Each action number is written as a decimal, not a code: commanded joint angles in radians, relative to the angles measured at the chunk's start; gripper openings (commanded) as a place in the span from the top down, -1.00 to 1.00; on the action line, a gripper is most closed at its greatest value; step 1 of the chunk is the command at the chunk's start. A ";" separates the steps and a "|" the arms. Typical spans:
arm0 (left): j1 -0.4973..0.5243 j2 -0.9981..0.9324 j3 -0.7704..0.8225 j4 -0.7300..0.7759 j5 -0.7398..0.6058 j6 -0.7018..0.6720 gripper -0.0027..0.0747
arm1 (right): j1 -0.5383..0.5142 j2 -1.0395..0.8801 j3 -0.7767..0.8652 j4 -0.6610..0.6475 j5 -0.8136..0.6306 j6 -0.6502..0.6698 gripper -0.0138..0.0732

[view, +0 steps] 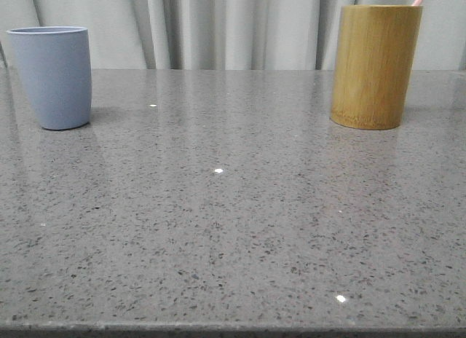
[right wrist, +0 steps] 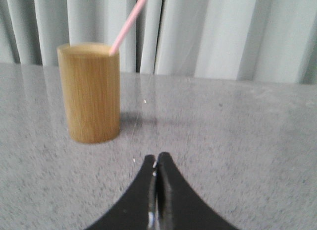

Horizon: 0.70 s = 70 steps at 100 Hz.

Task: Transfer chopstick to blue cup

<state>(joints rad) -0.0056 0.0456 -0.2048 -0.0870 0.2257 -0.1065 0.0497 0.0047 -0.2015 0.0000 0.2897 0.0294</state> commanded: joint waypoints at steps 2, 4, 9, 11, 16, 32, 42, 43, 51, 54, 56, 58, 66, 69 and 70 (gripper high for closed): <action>0.001 0.125 -0.176 -0.043 0.120 -0.011 0.98 | -0.006 0.083 -0.183 0.000 0.084 -0.004 0.84; 0.001 0.155 -0.212 -0.043 0.149 -0.011 0.98 | -0.006 0.104 -0.216 0.000 0.112 -0.004 0.84; 0.001 0.230 -0.298 -0.043 0.267 -0.011 0.98 | -0.006 0.155 -0.291 -0.013 0.168 -0.004 0.84; 0.001 0.263 -0.336 -0.043 0.298 -0.011 0.98 | -0.006 0.179 -0.323 -0.016 0.187 -0.004 0.84; 0.001 0.341 -0.427 -0.043 0.419 -0.011 0.98 | -0.006 0.234 -0.393 -0.020 0.230 -0.004 0.84; 0.001 0.548 -0.698 -0.043 0.653 0.062 0.98 | -0.006 0.397 -0.597 -0.020 0.359 -0.004 0.84; 0.001 0.621 -0.804 -0.043 0.704 0.068 0.98 | -0.006 0.466 -0.674 -0.011 0.401 -0.004 0.84; 0.001 0.629 -0.809 -0.043 0.707 0.068 0.98 | -0.006 0.470 -0.677 -0.011 0.401 -0.004 0.84; 0.001 0.661 -0.848 -0.045 0.722 0.068 0.98 | -0.006 0.500 -0.689 -0.011 0.383 -0.004 0.84; 0.001 0.666 -0.851 -0.045 0.722 0.068 0.98 | -0.006 0.506 -0.688 -0.011 0.377 -0.004 0.84; 0.001 0.671 -0.851 -0.045 0.719 0.068 0.98 | -0.006 0.510 -0.688 -0.011 0.375 -0.004 0.84; 0.001 0.674 -0.851 -0.045 0.718 0.069 0.98 | -0.006 0.512 -0.688 -0.010 0.375 -0.004 0.84; 0.001 0.681 -0.851 -0.045 0.716 0.093 0.98 | -0.006 0.520 -0.687 -0.010 0.381 -0.004 0.84; 0.001 0.684 -0.851 -0.045 0.720 0.107 0.98 | -0.006 0.520 -0.686 -0.010 0.383 -0.004 0.84; 0.001 0.684 -0.851 -0.045 0.720 0.107 0.98 | -0.006 0.520 -0.686 -0.010 0.383 -0.004 0.84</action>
<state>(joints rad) -0.0056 0.7184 -1.0221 -0.1166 0.9932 -0.0293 0.0497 0.5078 -0.8548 -0.0077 0.7365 0.0294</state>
